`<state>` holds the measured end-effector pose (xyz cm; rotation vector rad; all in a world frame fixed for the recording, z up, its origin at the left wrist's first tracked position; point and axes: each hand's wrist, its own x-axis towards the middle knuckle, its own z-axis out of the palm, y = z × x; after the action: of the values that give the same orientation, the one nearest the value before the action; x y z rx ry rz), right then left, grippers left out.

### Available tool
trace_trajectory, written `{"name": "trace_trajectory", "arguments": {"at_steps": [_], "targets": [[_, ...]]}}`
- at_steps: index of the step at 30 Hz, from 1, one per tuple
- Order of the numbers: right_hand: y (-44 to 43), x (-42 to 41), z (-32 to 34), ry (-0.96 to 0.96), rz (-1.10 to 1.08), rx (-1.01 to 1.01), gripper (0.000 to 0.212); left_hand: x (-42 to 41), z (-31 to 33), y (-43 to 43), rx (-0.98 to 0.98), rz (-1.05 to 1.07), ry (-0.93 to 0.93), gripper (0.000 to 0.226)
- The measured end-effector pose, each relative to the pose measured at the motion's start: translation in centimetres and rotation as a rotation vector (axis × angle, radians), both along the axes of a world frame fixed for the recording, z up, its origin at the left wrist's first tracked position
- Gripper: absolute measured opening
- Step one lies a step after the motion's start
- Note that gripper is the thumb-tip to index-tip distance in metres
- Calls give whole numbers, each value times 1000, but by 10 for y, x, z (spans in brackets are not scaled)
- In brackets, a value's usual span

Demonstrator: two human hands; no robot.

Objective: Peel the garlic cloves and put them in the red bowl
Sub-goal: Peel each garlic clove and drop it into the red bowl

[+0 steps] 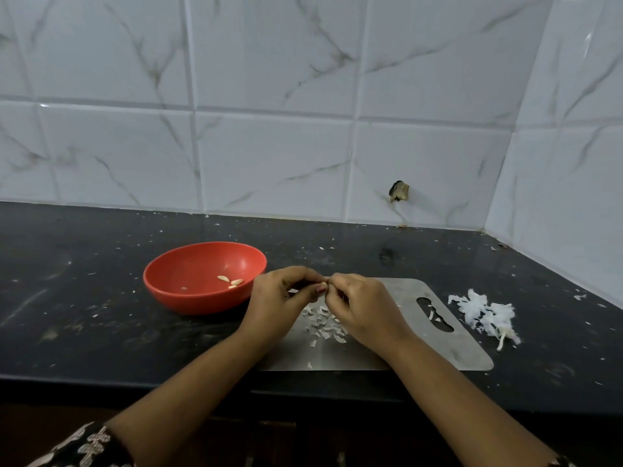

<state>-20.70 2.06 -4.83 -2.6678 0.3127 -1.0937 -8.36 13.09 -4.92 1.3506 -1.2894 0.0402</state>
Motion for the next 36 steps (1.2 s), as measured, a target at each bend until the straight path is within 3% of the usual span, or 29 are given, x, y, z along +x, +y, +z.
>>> {"name": "trace_trajectory", "arguments": {"at_steps": [7, 15, 22, 36], "targets": [[2, -2, 4, -36, 83, 295, 7, -1, 3, 0, -20, -56, 161, 19], [1, -2, 11, -173, 196, 572, 13, -1, 4, 1, -14, -119, 200, 18], [2, -2, 11, -146, 193, 558, 21, -1, 4, -1, 24, -223, 327, 25], [-1, -1, 8, -182, 145, 433, 21, -2, 4, -1, 47, -268, 407, 25]]}}
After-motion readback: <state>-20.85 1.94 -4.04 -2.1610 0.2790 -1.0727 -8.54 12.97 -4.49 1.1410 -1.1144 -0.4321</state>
